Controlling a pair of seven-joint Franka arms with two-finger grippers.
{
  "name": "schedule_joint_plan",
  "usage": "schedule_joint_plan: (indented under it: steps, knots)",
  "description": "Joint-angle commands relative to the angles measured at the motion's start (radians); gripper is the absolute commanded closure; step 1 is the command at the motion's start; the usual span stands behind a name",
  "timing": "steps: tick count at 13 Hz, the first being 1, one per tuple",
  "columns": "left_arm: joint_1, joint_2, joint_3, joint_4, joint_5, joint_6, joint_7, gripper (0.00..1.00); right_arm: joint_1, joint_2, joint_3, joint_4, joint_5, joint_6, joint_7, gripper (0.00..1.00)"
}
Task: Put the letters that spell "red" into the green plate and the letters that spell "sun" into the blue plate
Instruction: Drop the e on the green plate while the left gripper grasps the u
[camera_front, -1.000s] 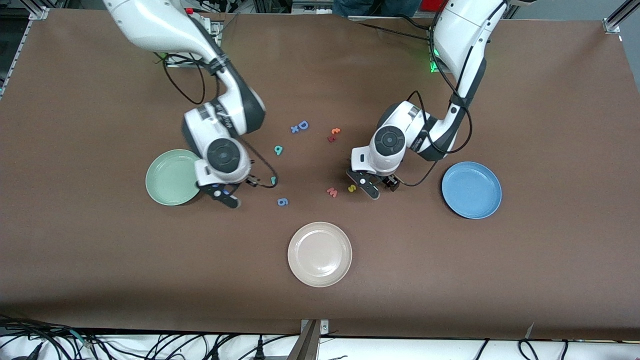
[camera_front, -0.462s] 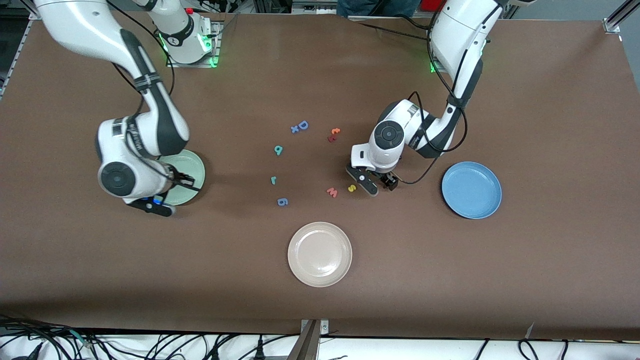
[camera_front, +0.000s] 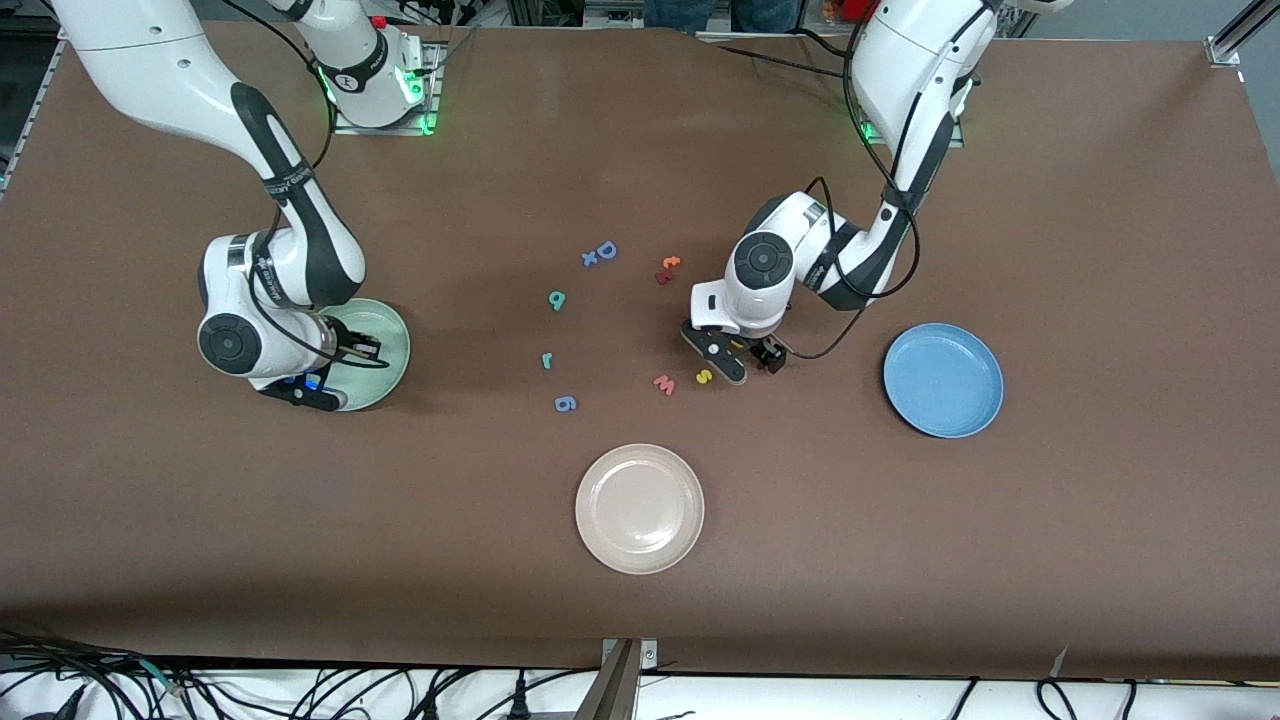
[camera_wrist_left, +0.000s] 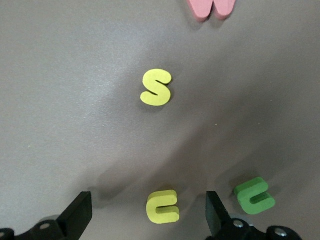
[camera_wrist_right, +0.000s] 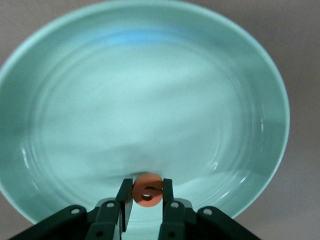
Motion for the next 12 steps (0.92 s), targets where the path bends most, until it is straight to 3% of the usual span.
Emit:
schedule_joint_plan:
  steps: [1, 2, 5, 9, 12]
  knots:
    - [-0.015, -0.018, 0.015, -0.027, 0.023, 0.011, -0.026, 0.0, -0.009, -0.021, 0.006, -0.021, 0.02, 0.004, -0.012, 0.37]
    - [-0.017, -0.017, 0.015, -0.027, 0.023, 0.011, -0.026, 0.0, -0.009, -0.024, 0.007, -0.015, 0.02, -0.004, -0.008, 0.04]
    - [-0.018, -0.011, 0.015, -0.028, 0.025, 0.011, -0.026, 0.01, -0.005, -0.051, 0.021, 0.028, 0.02, -0.057, -0.006, 0.01]
    - [-0.018, -0.003, 0.015, -0.034, 0.026, 0.013, -0.049, 0.03, -0.002, -0.056, 0.175, 0.18, 0.017, -0.165, 0.074, 0.01]
    - [-0.018, -0.001, 0.015, -0.034, 0.03, 0.025, -0.05, 0.27, 0.018, -0.047, 0.26, 0.211, 0.012, -0.119, 0.065, 0.01]
